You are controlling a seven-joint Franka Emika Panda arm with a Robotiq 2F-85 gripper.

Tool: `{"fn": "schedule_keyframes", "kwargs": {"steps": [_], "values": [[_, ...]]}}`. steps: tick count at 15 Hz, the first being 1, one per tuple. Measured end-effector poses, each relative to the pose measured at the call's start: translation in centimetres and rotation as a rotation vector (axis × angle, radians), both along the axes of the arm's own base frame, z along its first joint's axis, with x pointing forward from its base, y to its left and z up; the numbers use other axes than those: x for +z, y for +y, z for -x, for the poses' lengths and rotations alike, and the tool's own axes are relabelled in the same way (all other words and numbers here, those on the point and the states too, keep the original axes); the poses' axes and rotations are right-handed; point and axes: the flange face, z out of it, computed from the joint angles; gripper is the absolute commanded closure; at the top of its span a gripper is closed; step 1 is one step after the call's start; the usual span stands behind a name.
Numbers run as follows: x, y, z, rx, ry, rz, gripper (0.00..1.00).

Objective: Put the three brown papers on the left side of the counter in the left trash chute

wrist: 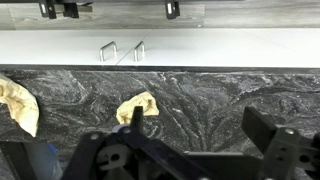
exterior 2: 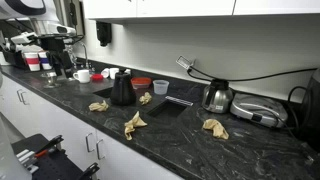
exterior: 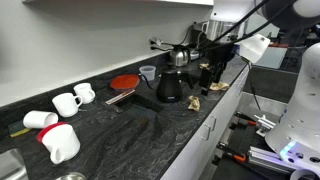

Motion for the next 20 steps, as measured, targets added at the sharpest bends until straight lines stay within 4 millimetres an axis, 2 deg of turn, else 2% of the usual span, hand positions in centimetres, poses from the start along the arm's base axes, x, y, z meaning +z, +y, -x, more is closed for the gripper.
{"fn": "schedule_keyframes", "kwargs": {"steps": [4, 11, 20], "values": [[-0.1, -0.3, -0.2, -0.031, -0.002, 0.004, 0.0], [-1.4, -2.7, -1.9, -0.283, 0.012, 0.021, 0.0], [-1.6, -2.7, -2.0, -0.331, 0.001, 0.034, 0.0]]}}
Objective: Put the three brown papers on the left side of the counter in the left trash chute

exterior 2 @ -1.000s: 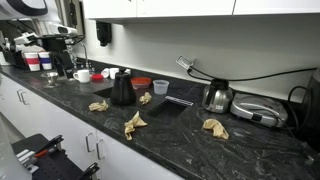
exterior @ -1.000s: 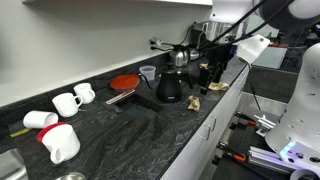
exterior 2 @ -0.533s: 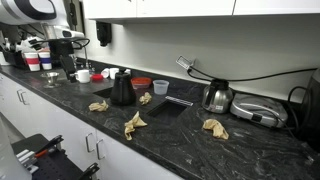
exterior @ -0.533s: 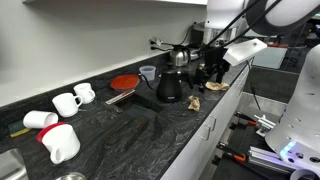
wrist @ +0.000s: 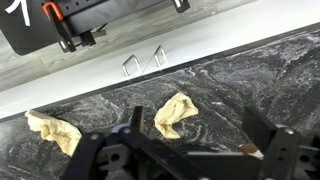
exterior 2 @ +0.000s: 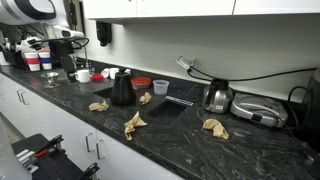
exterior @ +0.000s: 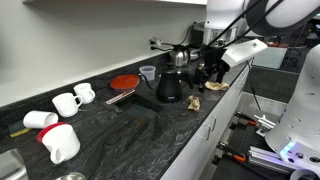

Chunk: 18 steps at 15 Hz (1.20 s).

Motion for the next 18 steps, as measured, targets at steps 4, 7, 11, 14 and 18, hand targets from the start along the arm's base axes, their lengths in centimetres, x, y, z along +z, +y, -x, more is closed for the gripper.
{"fn": "schedule_keyframes", "kwargs": {"steps": [4, 7, 11, 14, 18], "values": [[-0.7, -0.9, -0.7, -0.129, -0.008, 0.007, 0.0], [-2.5, -1.8, -2.0, -0.206, 0.02, -0.021, 0.0], [-6.2, -3.7, -4.3, -0.284, 0.058, -0.073, 0.0], [-8.8, -4.8, -5.4, -0.322, 0.092, -0.1, 0.0], [-11.6, -5.7, -6.1, -0.354, 0.126, -0.119, 0.0]]}}
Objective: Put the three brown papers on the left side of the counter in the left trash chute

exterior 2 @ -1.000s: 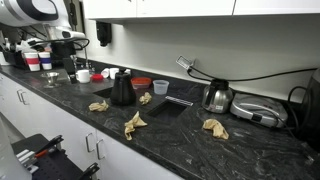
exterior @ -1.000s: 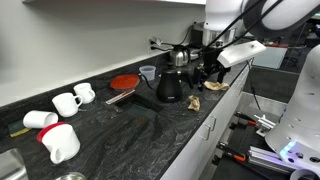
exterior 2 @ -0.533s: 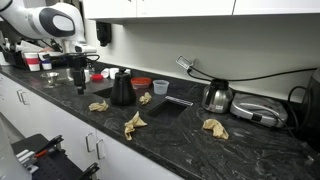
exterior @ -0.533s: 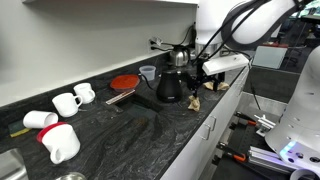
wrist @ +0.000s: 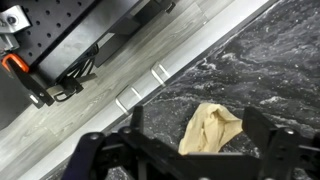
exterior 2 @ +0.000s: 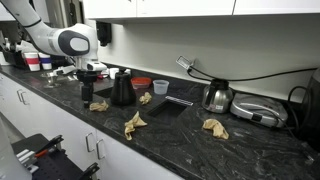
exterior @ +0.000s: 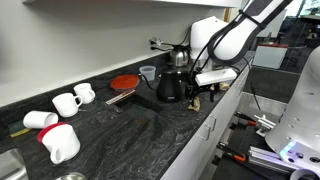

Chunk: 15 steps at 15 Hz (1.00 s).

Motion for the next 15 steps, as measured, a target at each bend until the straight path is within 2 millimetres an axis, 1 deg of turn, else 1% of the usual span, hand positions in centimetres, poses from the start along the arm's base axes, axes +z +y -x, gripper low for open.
{"fn": "schedule_keyframes", "kwargs": {"steps": [3, 6, 8, 9, 10, 12, 13, 15], "values": [[-1.6, -0.6, -0.3, -0.018, 0.018, -0.008, 0.0], [-2.5, -1.3, -0.5, -0.03, 0.023, -0.011, 0.0], [-2.8, -1.5, -0.7, -0.032, 0.026, -0.011, 0.1], [-3.0, -1.5, -0.7, -0.033, 0.026, -0.01, 0.25], [-3.0, -1.6, -0.8, -0.034, 0.026, -0.011, 0.34], [-3.0, -1.7, -0.9, -0.036, 0.018, -0.012, 0.45], [-2.9, -1.7, -1.1, -0.037, 0.009, -0.014, 0.54], [-2.8, -1.7, -1.2, -0.037, -0.003, -0.016, 0.67]]}}
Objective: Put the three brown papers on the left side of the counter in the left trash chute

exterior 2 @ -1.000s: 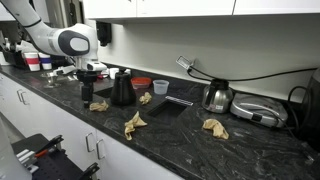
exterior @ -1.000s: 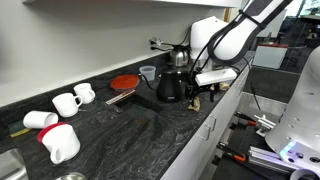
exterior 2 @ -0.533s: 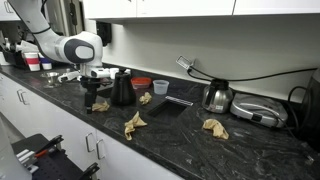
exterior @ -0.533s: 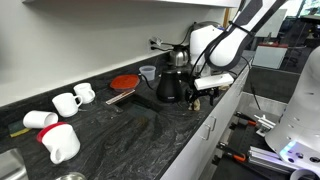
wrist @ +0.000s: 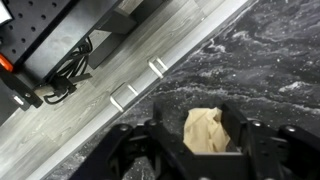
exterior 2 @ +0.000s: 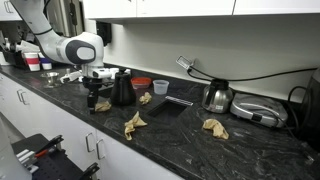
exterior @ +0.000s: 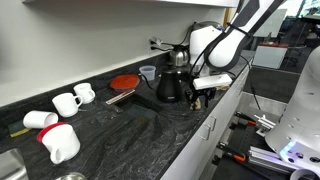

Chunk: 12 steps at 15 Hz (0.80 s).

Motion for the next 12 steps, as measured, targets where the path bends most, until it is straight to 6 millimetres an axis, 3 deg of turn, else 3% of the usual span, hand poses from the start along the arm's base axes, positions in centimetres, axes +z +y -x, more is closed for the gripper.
{"fn": "schedule_keyframes", "kwargs": {"steps": [5, 12], "values": [[0.2, 0.0, -0.2, -0.001, -0.02, -0.003, 0.99], [1.1, 0.4, -1.0, 0.011, -0.057, -0.016, 1.0]]}}
